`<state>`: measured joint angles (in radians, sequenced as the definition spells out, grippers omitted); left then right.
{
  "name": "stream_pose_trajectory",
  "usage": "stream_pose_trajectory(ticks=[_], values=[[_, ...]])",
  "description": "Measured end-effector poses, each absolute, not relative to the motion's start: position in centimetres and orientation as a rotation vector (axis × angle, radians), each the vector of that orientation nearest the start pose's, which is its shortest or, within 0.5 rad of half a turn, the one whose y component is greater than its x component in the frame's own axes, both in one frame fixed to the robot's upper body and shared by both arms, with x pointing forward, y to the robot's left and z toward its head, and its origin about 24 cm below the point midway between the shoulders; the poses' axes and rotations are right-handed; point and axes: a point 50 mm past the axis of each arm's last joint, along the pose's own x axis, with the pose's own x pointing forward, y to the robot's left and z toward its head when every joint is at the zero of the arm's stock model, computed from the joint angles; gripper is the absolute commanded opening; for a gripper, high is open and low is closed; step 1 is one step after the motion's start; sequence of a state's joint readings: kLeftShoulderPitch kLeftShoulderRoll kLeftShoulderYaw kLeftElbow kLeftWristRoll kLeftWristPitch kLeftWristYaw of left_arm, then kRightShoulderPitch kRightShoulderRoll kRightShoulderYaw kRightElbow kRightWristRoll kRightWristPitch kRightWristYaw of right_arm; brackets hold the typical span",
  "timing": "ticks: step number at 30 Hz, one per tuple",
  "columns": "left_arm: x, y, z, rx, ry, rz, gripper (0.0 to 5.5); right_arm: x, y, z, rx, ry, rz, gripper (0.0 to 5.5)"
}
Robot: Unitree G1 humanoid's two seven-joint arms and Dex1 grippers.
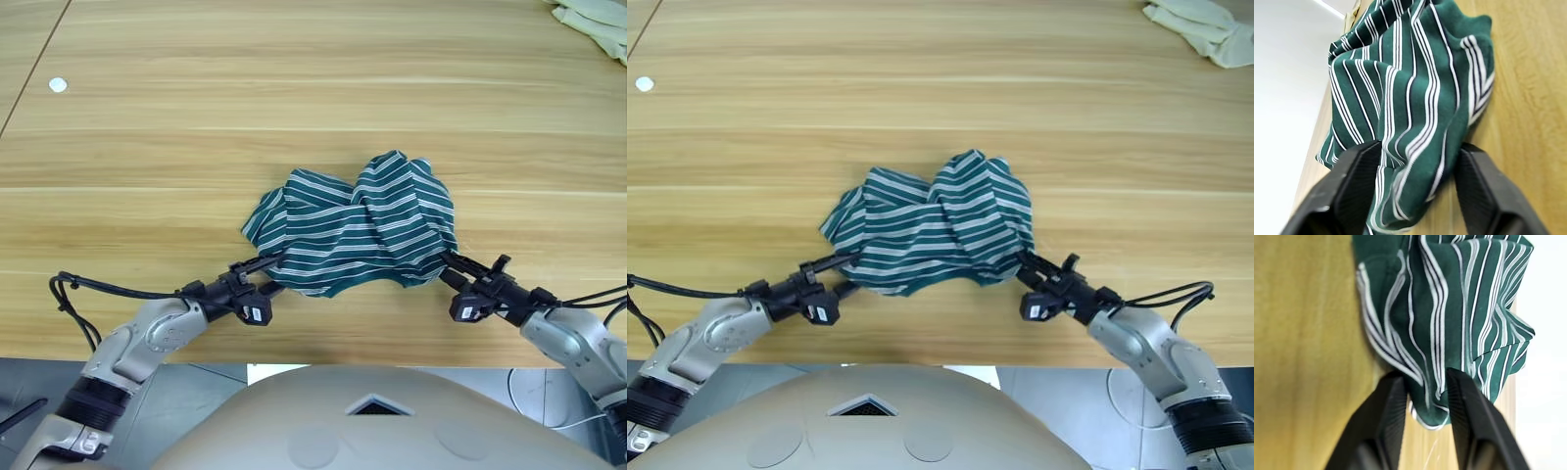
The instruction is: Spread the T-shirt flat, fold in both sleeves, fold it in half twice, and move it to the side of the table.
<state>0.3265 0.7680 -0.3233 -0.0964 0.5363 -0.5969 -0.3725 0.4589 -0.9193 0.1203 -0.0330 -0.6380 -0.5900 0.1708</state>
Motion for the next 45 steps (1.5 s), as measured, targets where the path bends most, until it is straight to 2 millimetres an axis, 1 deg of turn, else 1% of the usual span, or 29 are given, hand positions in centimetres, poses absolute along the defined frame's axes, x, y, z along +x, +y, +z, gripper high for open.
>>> stream_pose_trajectory(ticks=[1, 2, 3, 5, 15, 17, 18, 20, 21, 22, 25, 27, 29, 30, 31, 32, 33, 34, 35, 36, 37, 39, 40, 42, 43, 44, 45], values=[[13.6, 17.7, 1.0, 1.073, -0.056, -1.147, 1.76, 13.2, -24.8, 1.9, -1.325, 0.074, 0.931, 0.47], [13.5, 17.7, 0.9, 1.074, -0.050, -1.151, 1.66, 13.1, -24.8, 1.9, -1.326, 0.081, 0.930, 0.33], [13.4, 17.8, 0.9, 1.079, -0.048, -1.156, 1.43, 13.1, -24.9, 1.8, -1.325, 0.084, 0.930, 0.16], [13.4, 17.9, 0.9, 1.087, -0.046, -1.161, 1.26, 13.0, -24.8, 1.8, -1.323, 0.084, 0.938, 0.00], [13.8, 18.1, 1.3, 1.099, -0.066, -1.127, 0.47, 13.2, -24.7, 1.8, -1.325, 0.078, 0.938, 0.00], [14.1, 18.6, 1.5, 1.110, -0.064, -1.087, 0.25, 13.2, -24.8, 1.9, -1.310, 0.080, 0.938, 0.00], [14.3, 19.1, 1.6, 1.059, -0.045, -1.048, 0.11, 13.1, -24.7, 2.0, -1.270, 0.082, 0.939, 0.00], [14.3, 19.7, 2.0, 0.887, -0.037, -0.970, 0.03, 12.1, -23.9, 2.3, -1.108, 0.067, 0.961, 0.00], [14.3, 19.5, 2.6, 0.769, -0.077, -0.944, 0.03, 12.1, -23.3, 3.2, -1.003, 0.014, 0.946, 0.00], [14.4, 19.0, 3.6, 0.665, -0.142, -0.926, 0.03, 12.5, -22.8, 4.5, -0.906, -0.069, 0.913, 0.00], [14.3, 18.3, 6.5, 0.444, -0.319, -0.933, 0.03, 12.5, -22.2, 8.4, -0.662, -0.292, 0.824, 0.00], [13.8, 18.1, 8.9, 0.302, -0.453, -0.958, 0.03, 11.7, -22.3, 11.2, -0.519, -0.444, 0.779, 0.00], [13.6, 18.5, 11.1, 0.180, -0.572, -0.985, 0.03, 11.3, -23.0, 13.5, -0.411, -0.583, 0.736, 0.00], [14.5, 19.0, 11.9, 0.133, -0.611, -0.958, 0.03, 12.0, -23.4, 14.2, -0.398, -0.629, 0.715, 0.00], [16.1, 19.7, 12.6, 0.116, -0.639, -0.908, 0.03, 13.6, -23.7, 14.5, -0.432, -0.650, 0.698, 0.00], [17.7, 20.2, 12.8, 0.127, -0.648, -0.865, 0.03, 15.1, -23.9, 14.5, -0.465, -0.653, 0.678, 0.00], [19.9, 20.8, 12.8, 0.131, -0.637, -0.801, 0.03, 17.1, -24.2, 14.5, -0.494, -0.651, 0.630, 0.00], [21.6, 21.3, 12.7, 0.134, -0.629, -0.748, 0.03, 18.7, -24.3, 14.4, -0.514, -0.649, 0.597, 0.00], [24.0, 21.9, 12.6, 0.150, -0.602, -0.673, 0.03, 21.1, -24.2, 14.2, -0.547, -0.640, 0.542, 0.00], [25.8, 22.0, 12.5, 0.164, -0.584, -0.629, 0.03, 22.8, -24.1, 14.2, -0.567, -0.635, 0.501, 0.00], [27.9, 21.9, 12.4, 0.175, -0.554, -0.581, 0.03, 25.1, -23.7, 14.1, -0.593, -0.620, 0.453, 0.00], [31.3, 21.3, 12.2, 0.182, -0.491, -0.510, 0.03, 29.2, -22.7, 13.9, -0.619, -0.576, 0.366, 0.00], [32.6, 20.9, 12.1, 0.179, -0.455, -0.483, 0.03, 30.9, -22.3, 13.8, -0.628, -0.549, 0.328, 0.00], [35.7, 19.3, 12.0, 0.193, -0.346, -0.407, 0.03, 34.8, -20.9, 14.1, -0.654, -0.471, 0.213, 0.00], [37.2, 18.4, 12.4, 0.205, -0.299, -0.361, 0.03, 36.6, -20.3, 14.6, -0.674, -0.435, 0.144, 0.00], [38.6, 17.5, 13.4, 0.225, -0.272, -0.308, 0.03, 38.1, -19.7, 15.7, -0.693, -0.414, 0.060, 0.00], [39.8, 16.6, 15.1, 0.244, -0.275, -0.248, 0.03, 39.4, -19.3, 17.3, -0.706, -0.420, -0.036, 0.00]])
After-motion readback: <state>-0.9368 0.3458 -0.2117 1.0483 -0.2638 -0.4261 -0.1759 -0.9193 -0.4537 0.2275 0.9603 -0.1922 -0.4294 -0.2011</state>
